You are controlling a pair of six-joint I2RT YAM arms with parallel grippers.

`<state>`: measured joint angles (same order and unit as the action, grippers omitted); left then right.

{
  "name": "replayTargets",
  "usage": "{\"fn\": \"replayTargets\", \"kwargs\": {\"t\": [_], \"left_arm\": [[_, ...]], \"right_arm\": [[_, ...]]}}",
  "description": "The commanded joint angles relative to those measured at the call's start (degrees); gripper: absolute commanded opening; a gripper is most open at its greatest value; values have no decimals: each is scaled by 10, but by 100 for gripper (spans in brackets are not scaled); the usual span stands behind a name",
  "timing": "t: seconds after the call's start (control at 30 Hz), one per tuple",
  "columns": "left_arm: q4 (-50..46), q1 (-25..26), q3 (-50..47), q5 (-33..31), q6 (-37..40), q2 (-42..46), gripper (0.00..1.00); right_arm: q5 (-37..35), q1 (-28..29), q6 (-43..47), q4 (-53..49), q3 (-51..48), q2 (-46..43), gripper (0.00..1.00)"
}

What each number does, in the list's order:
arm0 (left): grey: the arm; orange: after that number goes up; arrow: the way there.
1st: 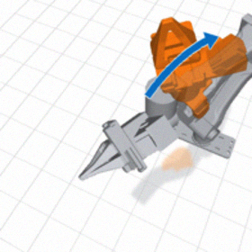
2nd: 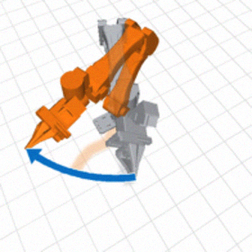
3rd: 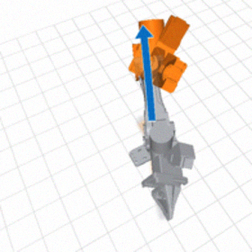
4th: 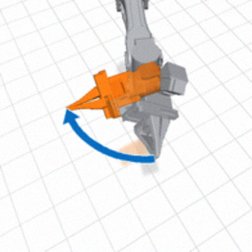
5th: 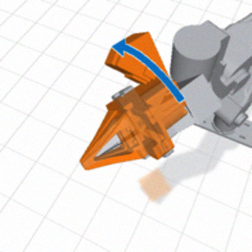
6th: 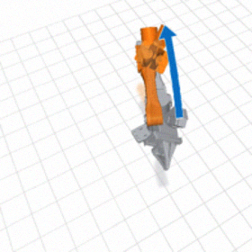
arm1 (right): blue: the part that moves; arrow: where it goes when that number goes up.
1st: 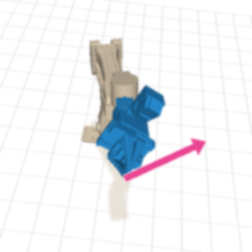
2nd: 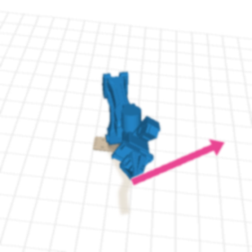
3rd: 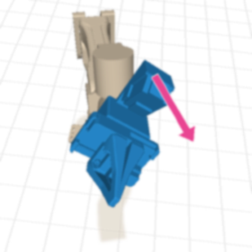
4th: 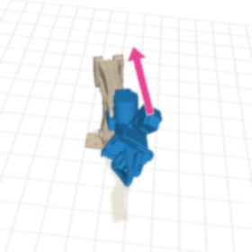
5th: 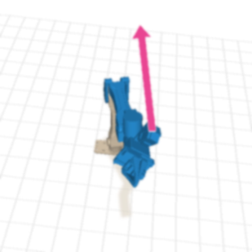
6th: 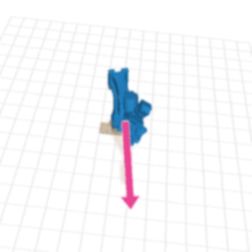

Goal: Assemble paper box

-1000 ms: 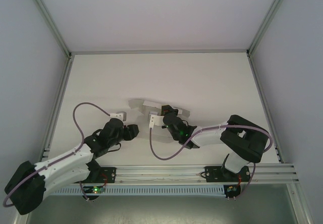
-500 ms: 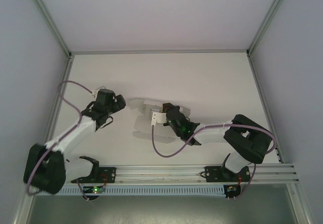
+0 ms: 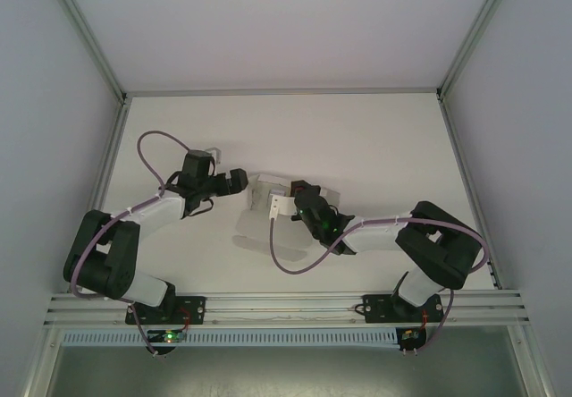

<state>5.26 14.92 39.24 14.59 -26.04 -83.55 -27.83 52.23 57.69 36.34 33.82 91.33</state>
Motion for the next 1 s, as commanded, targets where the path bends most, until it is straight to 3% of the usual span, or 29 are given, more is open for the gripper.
{"fn": "replayTargets", "kwargs": {"t": [0.0, 0.1, 0.33, 0.67, 0.77, 0.87, 0.97], "left_arm": [[56, 5, -18, 79, 43, -5, 100], [78, 10, -28, 114, 53, -9, 98], [78, 26, -46, 120, 59, -1, 85], [124, 32, -125, 129, 48, 112, 79], [160, 33, -137, 154, 57, 100, 74], [180, 35, -132, 168, 63, 73, 63], [198, 37, -125, 178, 73, 49, 61]], "right_arm": [[24, 4, -22, -86, -8, 24, 0], [22, 5, -28, -89, -5, 27, 0], [-4, 8, -19, -68, -9, 26, 0], [-19, 9, 13, -46, -2, 3, 0], [-11, 13, 22, -38, -3, -3, 0], [-13, 17, 34, -17, -5, -3, 0], [-5, 19, 36, -17, -5, -7, 0]]}}
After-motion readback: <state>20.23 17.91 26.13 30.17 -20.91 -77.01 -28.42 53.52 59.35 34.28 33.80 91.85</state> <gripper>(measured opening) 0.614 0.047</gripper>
